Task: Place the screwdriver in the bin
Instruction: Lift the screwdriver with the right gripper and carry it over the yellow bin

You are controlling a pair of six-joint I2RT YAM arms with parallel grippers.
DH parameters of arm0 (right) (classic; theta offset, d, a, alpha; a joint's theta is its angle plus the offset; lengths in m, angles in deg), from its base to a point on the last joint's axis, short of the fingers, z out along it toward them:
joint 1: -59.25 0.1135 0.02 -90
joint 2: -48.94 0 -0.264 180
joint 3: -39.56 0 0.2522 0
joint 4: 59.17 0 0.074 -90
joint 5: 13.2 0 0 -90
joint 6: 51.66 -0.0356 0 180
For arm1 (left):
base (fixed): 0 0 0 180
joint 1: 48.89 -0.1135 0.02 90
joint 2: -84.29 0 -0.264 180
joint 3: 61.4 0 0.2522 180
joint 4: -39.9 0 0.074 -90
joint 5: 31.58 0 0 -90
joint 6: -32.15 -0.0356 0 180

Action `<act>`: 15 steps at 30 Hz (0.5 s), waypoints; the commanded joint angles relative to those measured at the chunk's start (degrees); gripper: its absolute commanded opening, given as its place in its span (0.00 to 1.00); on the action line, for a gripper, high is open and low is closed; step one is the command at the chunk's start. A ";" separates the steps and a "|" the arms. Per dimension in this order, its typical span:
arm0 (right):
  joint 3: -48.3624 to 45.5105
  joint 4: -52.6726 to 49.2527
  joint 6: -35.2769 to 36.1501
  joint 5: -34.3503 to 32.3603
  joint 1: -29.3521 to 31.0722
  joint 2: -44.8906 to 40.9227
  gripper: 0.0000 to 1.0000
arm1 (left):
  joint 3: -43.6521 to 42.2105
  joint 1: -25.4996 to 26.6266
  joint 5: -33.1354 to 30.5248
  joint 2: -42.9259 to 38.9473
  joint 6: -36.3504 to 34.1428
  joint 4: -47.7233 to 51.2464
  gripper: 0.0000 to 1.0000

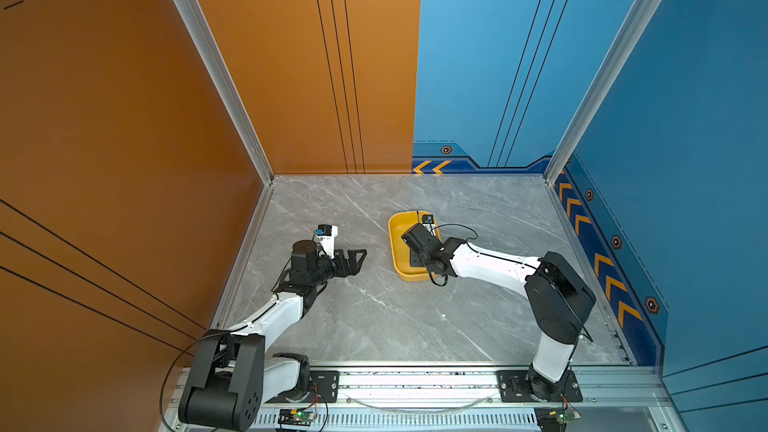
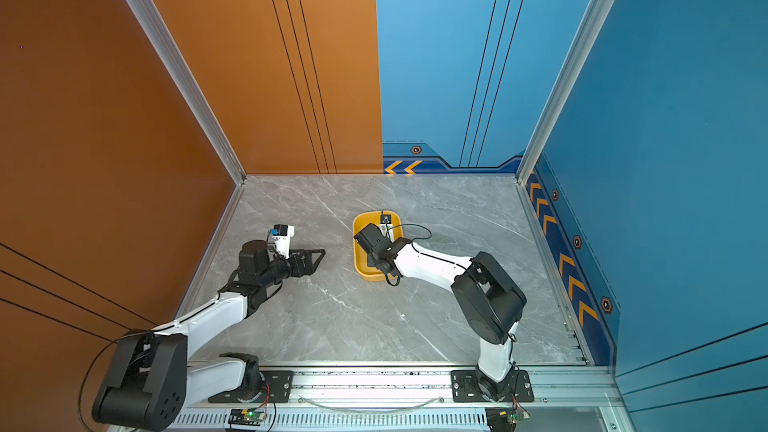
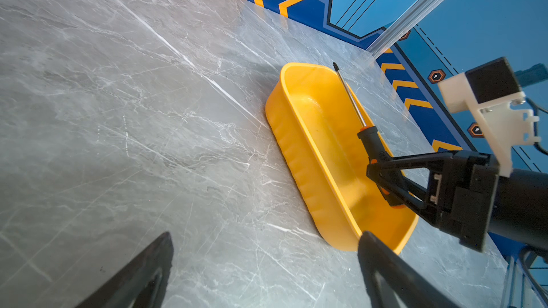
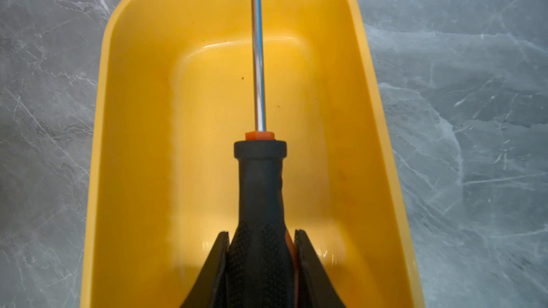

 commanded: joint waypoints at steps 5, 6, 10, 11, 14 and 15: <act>2.98 -1.90 -0.70 0.08 0.13 3.05 0.00 | 0.77 -0.51 1.52 -0.41 0.56 0.52 0.98; 3.07 -1.90 -0.61 0.06 0.17 3.49 0.00 | 0.77 -0.55 1.52 -0.41 0.56 0.53 0.98; 3.72 -1.99 -0.53 0.23 0.07 5.26 0.00 | 0.77 -0.55 1.43 -0.24 0.53 0.48 0.98; 3.91 -2.01 -0.51 0.27 0.08 5.58 0.00 | 0.65 -0.52 1.27 -0.16 0.53 0.46 0.98; 4.15 -2.01 -0.50 0.48 0.01 6.57 0.00 | 0.80 -0.55 1.31 0.26 0.62 0.50 0.98; 4.26 -2.01 -0.51 0.47 0.00 6.82 0.00 | 0.83 -0.51 1.33 0.33 0.61 0.53 0.98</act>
